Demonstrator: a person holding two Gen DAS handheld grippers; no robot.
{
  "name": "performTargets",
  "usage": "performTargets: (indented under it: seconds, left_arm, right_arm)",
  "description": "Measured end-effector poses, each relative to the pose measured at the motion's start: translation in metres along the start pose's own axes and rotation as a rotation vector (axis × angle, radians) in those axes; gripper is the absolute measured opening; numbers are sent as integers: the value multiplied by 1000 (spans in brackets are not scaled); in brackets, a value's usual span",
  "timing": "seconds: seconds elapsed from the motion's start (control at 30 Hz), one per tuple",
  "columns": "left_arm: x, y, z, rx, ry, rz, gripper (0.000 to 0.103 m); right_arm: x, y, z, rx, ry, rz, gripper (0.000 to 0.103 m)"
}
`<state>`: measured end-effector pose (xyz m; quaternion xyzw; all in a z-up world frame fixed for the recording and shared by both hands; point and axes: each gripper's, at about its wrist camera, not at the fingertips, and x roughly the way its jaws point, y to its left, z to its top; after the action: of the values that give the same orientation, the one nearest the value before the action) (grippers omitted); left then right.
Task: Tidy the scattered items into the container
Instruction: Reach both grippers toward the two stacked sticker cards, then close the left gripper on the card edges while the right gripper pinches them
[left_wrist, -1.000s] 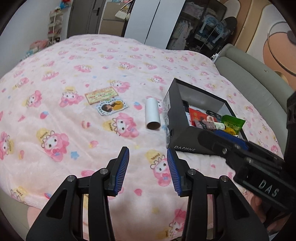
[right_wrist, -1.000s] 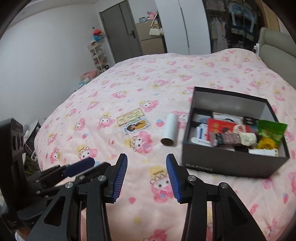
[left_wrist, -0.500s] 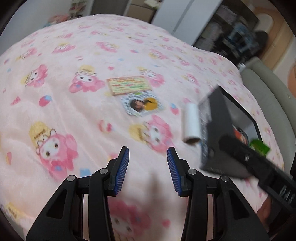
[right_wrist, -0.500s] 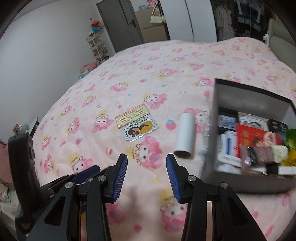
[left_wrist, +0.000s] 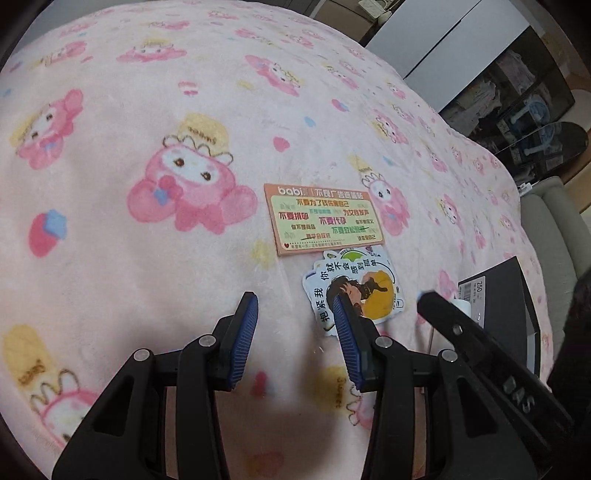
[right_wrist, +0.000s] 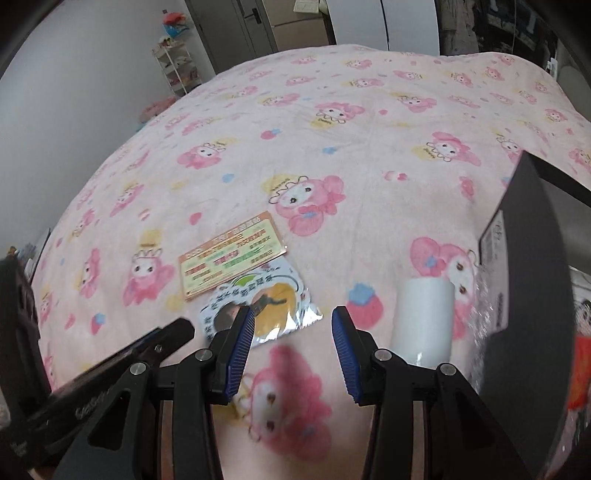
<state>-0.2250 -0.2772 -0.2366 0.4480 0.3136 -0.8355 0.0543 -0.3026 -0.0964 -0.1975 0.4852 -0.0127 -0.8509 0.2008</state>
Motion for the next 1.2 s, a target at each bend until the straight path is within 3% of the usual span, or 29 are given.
performTargets:
  seconds: [0.17, 0.3, 0.4, 0.47, 0.7, 1.0, 1.2]
  left_arm:
    - [6, 13, 3, -29, 6, -65, 43]
    - [12, 16, 6, -51, 17, -88, 42]
    - [11, 13, 7, -32, 6, -78, 33]
    - [9, 8, 6, -13, 9, -89, 28]
    - [-6, -9, -4, 79, 14, -84, 28]
    - [-44, -24, -56, 157, 40, -93, 28]
    - [-68, -25, -122, 173, 99, -110, 28]
  right_arm:
    - [31, 0, 11, 2, 42, -2, 40]
    - [47, -1, 12, -9, 81, 48, 40]
    - [49, -4, 10, 13, 96, 109, 39]
    - [50, -6, 9, 28, 106, 150, 23]
    - [7, 4, -6, -17, 83, 165, 22]
    - [-44, -6, -50, 14, 78, 163, 21]
    - [-82, -13, -108, 32, 96, 155, 21]
